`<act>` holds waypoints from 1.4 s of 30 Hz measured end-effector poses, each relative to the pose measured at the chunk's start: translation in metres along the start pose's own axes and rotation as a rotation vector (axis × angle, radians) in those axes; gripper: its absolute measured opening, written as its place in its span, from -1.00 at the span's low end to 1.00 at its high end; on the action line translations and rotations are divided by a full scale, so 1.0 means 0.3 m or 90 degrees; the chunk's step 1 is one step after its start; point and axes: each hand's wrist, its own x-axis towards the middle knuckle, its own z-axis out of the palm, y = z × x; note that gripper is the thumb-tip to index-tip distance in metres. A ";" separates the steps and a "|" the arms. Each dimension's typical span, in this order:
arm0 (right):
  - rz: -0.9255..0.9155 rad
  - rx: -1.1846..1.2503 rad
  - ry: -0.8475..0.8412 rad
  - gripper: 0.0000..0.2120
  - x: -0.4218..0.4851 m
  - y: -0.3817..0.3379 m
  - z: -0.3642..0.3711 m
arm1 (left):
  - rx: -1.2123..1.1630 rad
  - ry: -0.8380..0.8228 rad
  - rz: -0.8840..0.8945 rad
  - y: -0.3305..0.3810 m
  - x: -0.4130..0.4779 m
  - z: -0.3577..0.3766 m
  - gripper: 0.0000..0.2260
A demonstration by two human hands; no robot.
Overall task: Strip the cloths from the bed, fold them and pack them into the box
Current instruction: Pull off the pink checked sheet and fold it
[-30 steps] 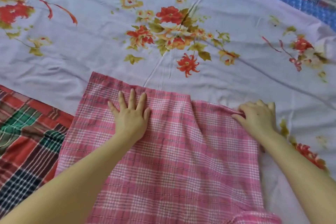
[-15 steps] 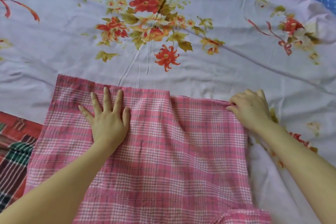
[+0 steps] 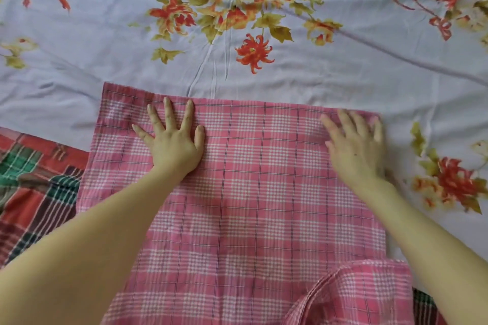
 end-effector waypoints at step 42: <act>0.041 0.160 -0.130 -0.71 -0.674 0.090 -0.676 | 0.156 -0.168 0.110 -0.328 -0.764 -0.537 -0.92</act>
